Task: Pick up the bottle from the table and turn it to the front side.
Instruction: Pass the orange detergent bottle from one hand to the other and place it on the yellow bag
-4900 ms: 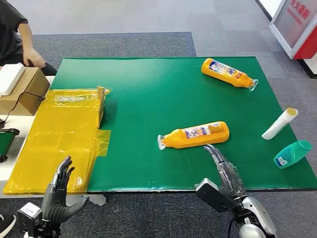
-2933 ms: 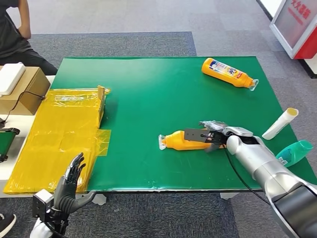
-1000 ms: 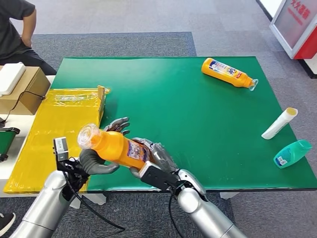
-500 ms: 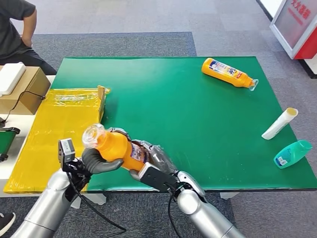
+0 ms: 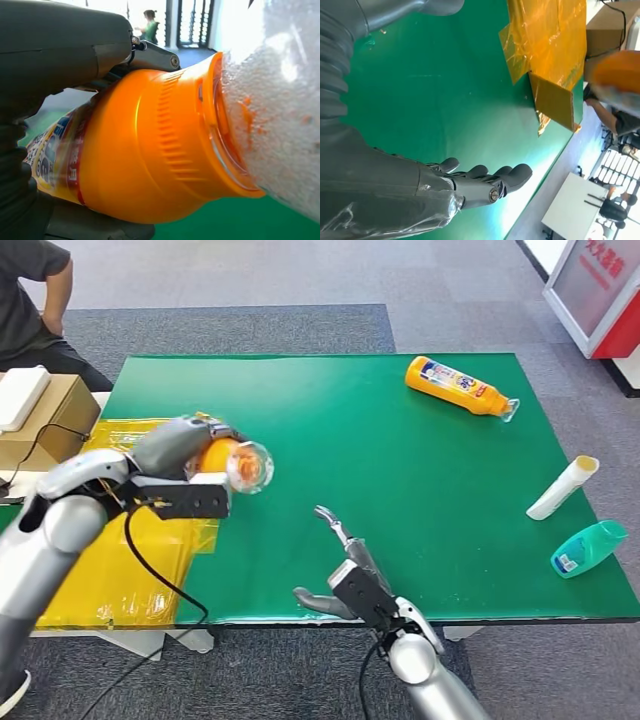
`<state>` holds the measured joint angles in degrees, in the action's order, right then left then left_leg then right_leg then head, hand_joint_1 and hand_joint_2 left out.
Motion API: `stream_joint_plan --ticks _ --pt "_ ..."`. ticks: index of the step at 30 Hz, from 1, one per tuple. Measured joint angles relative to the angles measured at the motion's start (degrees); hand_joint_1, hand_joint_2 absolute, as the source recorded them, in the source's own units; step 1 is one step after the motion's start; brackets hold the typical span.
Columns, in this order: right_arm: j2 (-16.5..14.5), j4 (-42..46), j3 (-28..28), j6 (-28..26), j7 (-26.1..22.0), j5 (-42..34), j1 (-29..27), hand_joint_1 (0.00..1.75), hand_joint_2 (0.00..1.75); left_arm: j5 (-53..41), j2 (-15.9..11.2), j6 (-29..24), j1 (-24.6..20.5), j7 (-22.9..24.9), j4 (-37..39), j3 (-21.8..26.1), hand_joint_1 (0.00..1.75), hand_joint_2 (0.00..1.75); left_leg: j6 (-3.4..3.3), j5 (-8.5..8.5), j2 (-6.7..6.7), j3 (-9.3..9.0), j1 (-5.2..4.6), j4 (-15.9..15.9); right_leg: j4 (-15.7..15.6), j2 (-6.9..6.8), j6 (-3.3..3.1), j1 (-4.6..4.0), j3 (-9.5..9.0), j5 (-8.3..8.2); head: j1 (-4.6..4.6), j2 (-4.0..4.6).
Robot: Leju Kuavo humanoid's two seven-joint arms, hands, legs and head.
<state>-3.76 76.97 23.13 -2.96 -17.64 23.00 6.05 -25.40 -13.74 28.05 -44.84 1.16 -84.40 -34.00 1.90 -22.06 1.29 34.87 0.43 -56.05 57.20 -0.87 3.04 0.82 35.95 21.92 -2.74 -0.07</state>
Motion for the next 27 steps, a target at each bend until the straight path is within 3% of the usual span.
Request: stream_joint_plan --ticks 4,7,10,13,17,20,23,27 --pt "0.0 1.8 -1.2 0.5 0.3 -0.1 -0.5 0.00 1.75 2.4 -3.0 5.9 -9.0 4.3 0.4 -5.9 1.75 1.75 0.00 0.01 0.00 0.01 0.00 0.0 0.0 0.00 0.01 0.00 -0.01 -0.01 -0.01 0.00" --pt "0.0 2.0 -1.4 1.0 0.4 -0.8 -0.3 0.00 1.75 9.2 -5.7 10.3 -13.8 5.8 1.0 -11.5 1.75 1.75 0.00 0.00 0.02 0.02 0.00 0.0 0.0 0.04 0.01 0.00 -0.01 -0.02 -0.01 0.00" --pt "0.1 1.7 -1.4 1.3 0.3 -1.8 0.1 0.00 1.75 16.3 -9.4 12.5 -17.2 6.3 1.7 -17.1 1.75 1.75 0.00 0.00 0.14 0.04 0.00 0.0 0.0 0.17 0.00 0.00 0.05 -0.02 -0.01 0.00" --pt "0.1 1.1 -1.4 1.5 0.2 -2.7 0.6 0.00 1.75 17.3 -13.7 11.8 -18.7 6.4 3.2 -21.5 1.75 1.75 0.03 0.01 0.23 0.03 0.02 0.0 0.1 0.24 -0.03 -0.03 0.11 -0.02 0.01 0.00" --pt "0.2 0.5 -1.4 1.8 0.6 -3.4 0.9 0.00 1.75 16.2 -17.4 8.8 -17.6 6.9 6.3 -24.4 1.75 1.75 0.08 0.05 0.21 0.07 0.08 0.0 0.1 0.20 -0.05 -0.09 0.12 0.00 0.01 0.00" --pt "0.2 -0.1 -1.3 2.2 0.9 -3.9 1.3 0.00 1.75 12.8 -18.5 4.0 -14.9 6.1 11.6 -25.6 1.75 1.75 0.09 0.05 0.21 0.07 0.07 0.0 0.1 0.21 -0.08 -0.07 0.11 -0.02 -0.01 0.00" --pt "0.2 -0.6 -0.9 2.5 1.2 -4.7 1.6 0.00 1.75 7.7 -17.5 -1.8 -10.3 4.2 18.7 -25.3 1.75 1.75 0.09 0.05 0.28 0.05 0.06 0.0 0.1 0.26 -0.11 -0.07 0.16 -0.06 0.00 0.00" --pt "0.2 -1.4 -0.1 2.9 1.2 -5.4 1.7 0.00 1.75 4.2 -14.0 -6.9 -4.9 1.1 27.6 -22.8 1.75 1.75 0.08 0.06 0.20 0.10 0.07 0.0 0.1 0.18 -0.09 -0.08 0.15 -0.05 0.00 0.00"
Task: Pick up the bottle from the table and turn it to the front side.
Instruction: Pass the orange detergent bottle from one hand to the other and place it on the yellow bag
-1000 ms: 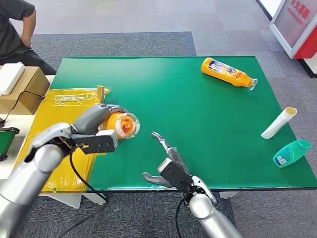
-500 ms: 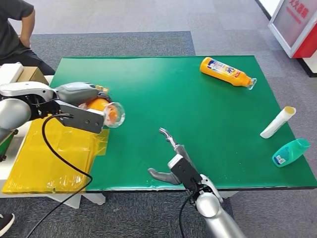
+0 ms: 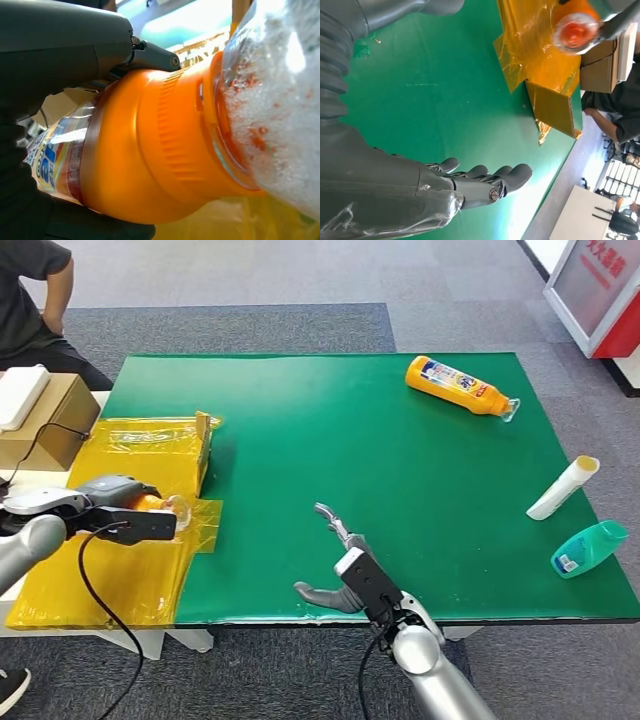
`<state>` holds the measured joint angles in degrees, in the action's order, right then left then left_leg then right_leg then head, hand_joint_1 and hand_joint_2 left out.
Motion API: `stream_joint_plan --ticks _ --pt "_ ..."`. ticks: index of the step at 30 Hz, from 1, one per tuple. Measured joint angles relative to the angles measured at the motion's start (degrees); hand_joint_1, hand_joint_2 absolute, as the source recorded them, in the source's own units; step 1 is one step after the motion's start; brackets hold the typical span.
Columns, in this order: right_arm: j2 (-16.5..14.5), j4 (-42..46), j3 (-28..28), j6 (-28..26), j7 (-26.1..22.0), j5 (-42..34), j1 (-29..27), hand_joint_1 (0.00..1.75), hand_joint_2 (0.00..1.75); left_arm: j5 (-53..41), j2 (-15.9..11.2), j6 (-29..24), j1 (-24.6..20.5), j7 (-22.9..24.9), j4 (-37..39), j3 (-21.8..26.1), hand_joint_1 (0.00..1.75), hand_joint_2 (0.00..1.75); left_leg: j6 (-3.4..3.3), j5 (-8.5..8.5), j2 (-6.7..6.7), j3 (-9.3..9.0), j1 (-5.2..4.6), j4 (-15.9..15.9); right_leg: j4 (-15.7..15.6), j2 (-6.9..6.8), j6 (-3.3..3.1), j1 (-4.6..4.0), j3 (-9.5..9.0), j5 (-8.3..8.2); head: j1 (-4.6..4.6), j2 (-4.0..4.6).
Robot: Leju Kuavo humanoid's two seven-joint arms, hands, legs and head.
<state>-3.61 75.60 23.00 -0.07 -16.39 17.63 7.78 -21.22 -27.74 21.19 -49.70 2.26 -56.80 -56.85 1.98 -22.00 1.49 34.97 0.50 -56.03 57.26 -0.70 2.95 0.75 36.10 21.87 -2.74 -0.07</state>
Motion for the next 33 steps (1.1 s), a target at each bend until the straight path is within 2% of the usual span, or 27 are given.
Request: stream_joint_plan --ticks 4,10,11,12,14,15,16,21,25,30,33 --pt "0.0 -0.7 0.7 0.1 0.0 -0.3 0.1 0.00 1.75 -2.0 4.5 -2.4 2.9 -1.1 6.3 3.3 1.75 1.75 0.00 -0.01 -0.02 0.01 0.00 0.0 0.0 0.00 0.00 0.01 -0.01 0.00 -0.01 0.00" --pt "0.0 -1.8 1.6 0.3 -0.1 -0.5 0.6 0.00 1.75 -4.5 10.3 -3.4 4.5 -1.5 11.8 6.8 1.75 1.75 0.00 -0.01 -0.03 0.00 0.00 0.0 0.0 -0.01 0.00 0.01 -0.03 0.00 0.00 0.00" --pt "0.0 -1.9 1.8 0.3 -0.1 -0.5 0.7 0.00 1.75 -4.9 11.0 -3.6 4.5 -1.5 12.4 7.2 1.69 1.75 0.00 -0.01 -0.03 -0.01 0.00 0.0 0.0 -0.01 0.00 0.01 -0.04 -0.01 0.01 0.00" --pt "0.0 -2.1 1.9 0.3 -0.1 -0.5 0.8 0.00 1.75 -5.3 11.7 -4.0 4.5 -1.5 12.9 7.5 1.36 1.75 0.00 -0.01 -0.03 -0.01 0.00 0.0 0.0 -0.01 0.00 0.01 -0.04 -0.01 0.01 0.00" --pt "0.0 -2.4 2.0 0.3 -0.1 -0.5 0.9 0.00 1.75 -6.6 13.2 -5.2 4.6 -1.6 14.0 8.4 0.48 1.75 0.00 0.00 -0.05 -0.02 0.00 0.0 0.0 -0.02 0.00 0.01 -0.05 -0.01 0.01 0.00" --pt "0.0 -2.6 2.1 0.3 -0.1 -0.5 0.9 0.00 1.75 -7.2 14.0 -5.7 4.6 -1.7 14.4 8.8 0.10 1.75 0.00 0.01 -0.06 -0.02 0.00 0.0 0.0 -0.03 0.00 0.01 -0.06 -0.01 0.00 0.00" --pt "0.0 -2.7 2.2 0.3 -0.1 -0.5 1.0 0.00 1.75 -7.7 14.7 -6.2 4.7 -1.7 14.9 9.1 0.00 1.75 0.00 0.02 -0.08 -0.01 0.00 0.0 0.0 -0.04 0.00 0.01 -0.07 -0.01 -0.01 0.00" --pt "0.0 -3.3 2.3 0.3 -0.1 -0.6 0.8 0.00 1.75 -8.2 16.9 -7.2 6.3 -1.3 16.2 11.2 0.00 1.75 0.02 0.02 -0.07 0.00 0.00 0.0 0.0 0.00 0.01 0.01 -0.06 -0.05 -0.01 0.00" --pt "0.2 -3.2 1.6 0.1 -0.2 -0.8 -0.6 0.00 1.75 -4.9 15.0 -10.0 10.2 -3.1 12.4 16.7 0.00 1.75 0.05 0.00 0.01 -0.02 0.01 0.0 0.0 0.04 -0.03 0.00 0.00 -0.05 -0.01 0.00" --pt "1.0 -1.7 -0.3 -1.0 -0.1 -1.1 -3.6 0.00 1.75 -0.4 12.1 -16.1 22.9 -9.8 -3.0 29.6 0.00 1.75 0.10 -0.11 0.03 -0.01 0.02 0.0 0.0 0.05 -0.11 -0.03 0.06 0.10 0.01 0.00" --pt "1.3 -0.2 -1.2 -1.6 -0.4 -1.1 -5.3 0.00 1.75 3.6 13.0 -21.2 32.1 -19.4 -14.3 38.2 0.00 1.75 0.07 -0.22 0.06 0.00 0.01 0.0 0.0 0.09 -0.07 -0.01 0.06 0.16 0.01 0.00"
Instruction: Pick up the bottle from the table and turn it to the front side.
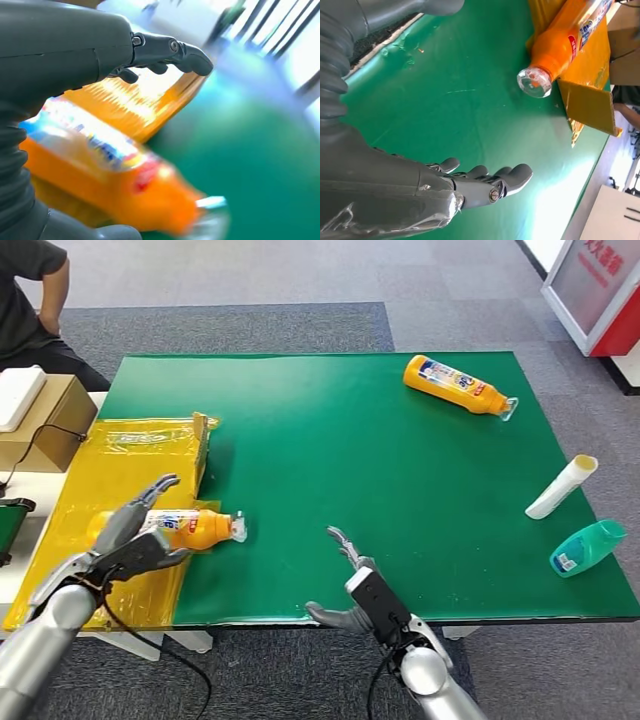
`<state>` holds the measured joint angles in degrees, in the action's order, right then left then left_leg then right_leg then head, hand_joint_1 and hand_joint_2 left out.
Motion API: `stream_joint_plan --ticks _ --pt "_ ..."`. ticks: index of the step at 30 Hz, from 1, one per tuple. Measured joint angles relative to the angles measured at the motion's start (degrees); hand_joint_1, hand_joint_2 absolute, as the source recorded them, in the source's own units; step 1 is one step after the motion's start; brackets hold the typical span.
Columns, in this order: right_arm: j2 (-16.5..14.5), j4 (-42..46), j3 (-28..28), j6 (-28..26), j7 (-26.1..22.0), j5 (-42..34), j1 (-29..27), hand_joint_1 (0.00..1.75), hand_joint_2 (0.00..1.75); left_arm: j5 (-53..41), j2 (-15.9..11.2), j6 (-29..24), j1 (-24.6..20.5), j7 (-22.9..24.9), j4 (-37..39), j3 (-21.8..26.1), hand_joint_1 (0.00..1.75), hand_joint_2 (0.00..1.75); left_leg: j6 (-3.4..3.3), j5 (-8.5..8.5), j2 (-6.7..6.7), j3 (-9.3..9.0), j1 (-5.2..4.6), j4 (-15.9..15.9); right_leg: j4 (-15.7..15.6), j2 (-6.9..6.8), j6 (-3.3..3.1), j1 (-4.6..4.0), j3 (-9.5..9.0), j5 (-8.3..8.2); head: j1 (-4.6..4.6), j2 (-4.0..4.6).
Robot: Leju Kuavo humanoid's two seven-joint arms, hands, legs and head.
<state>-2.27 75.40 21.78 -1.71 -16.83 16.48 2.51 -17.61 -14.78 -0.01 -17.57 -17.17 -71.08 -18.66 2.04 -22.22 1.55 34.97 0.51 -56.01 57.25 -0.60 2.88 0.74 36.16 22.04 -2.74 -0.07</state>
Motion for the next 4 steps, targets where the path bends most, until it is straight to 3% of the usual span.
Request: stream_joint_plan --ticks 3,4 --pt "0.1 1.8 -0.6 -0.9 -0.2 0.0 -1.9 0.00 1.75 5.0 3.6 -2.8 9.7 -9.5 -10.9 7.7 0.00 1.75 -0.04 -0.16 0.00 0.00 -0.02 0.0 0.0 0.01 0.10 0.04 -0.01 0.11 -0.01 0.00" --pt "0.1 2.1 -0.7 -1.1 -0.2 0.0 -2.2 0.00 1.75 5.9 4.3 -2.9 11.3 -10.7 -12.6 8.8 0.00 1.75 -0.05 -0.19 0.00 0.00 -0.02 0.0 0.0 0.01 0.10 0.04 -0.02 0.13 -0.02 0.00"
